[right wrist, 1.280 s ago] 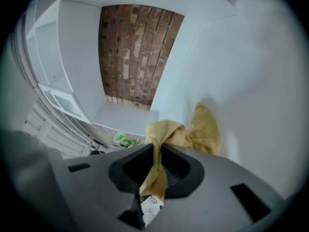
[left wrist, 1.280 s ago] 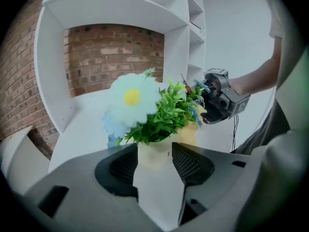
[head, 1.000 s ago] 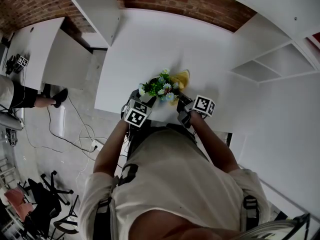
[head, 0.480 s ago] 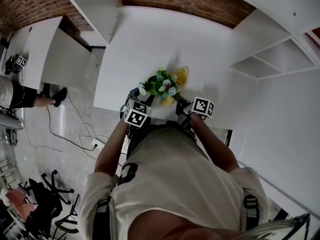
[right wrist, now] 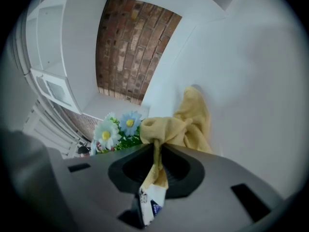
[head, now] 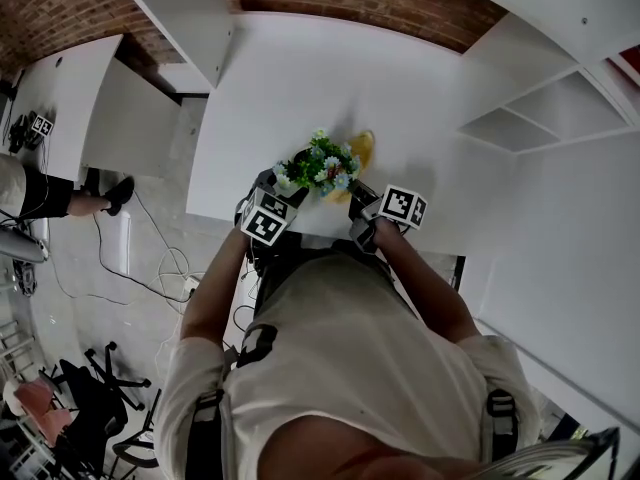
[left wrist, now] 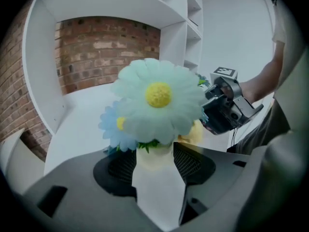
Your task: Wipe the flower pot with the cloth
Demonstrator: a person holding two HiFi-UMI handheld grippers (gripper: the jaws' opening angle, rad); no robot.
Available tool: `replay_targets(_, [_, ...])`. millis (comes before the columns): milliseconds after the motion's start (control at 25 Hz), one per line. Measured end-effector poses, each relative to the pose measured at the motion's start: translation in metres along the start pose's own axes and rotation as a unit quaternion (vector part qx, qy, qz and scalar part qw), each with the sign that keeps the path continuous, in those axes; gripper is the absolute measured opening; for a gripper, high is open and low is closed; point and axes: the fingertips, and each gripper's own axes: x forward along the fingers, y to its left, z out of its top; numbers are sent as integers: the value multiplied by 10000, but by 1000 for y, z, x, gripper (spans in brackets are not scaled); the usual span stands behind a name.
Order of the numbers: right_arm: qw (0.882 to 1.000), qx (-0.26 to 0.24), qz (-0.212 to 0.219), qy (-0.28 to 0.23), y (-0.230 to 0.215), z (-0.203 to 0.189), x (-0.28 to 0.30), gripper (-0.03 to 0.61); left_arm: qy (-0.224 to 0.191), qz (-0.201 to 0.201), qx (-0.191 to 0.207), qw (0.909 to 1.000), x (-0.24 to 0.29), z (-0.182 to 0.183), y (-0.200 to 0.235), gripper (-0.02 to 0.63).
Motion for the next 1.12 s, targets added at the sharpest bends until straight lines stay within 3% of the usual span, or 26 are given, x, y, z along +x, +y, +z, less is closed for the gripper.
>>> replay_targets(160, [9997,240,-96,45,-9,-21,-1,61,-21,123,-233,9997,-2,-1,-9,250])
replay_targets(440, [9980,468,-164,398,-18,-50,-3,61,80,-60,-145,9998,-8,-12,-36,237])
replay_targets(680, [9987,397,-178,268,-15,-33,-7,61,228,108,471,9986,-31,-20,-6,242])
replay_targets(840, [9993,317,-161,103,-12,-14,-7,61,282,-191,827,9960,-33,-13,19,270])
replay_targets(960, [9994,278,-206,18,-8,-11,-8,61,364,-528,1054,9924,-21,-9,15,292])
replay_targets(1120, [9994,255,-247,-39,-4,-11,-5,61,326,-842,1046,9904,-7,-9,0,302])
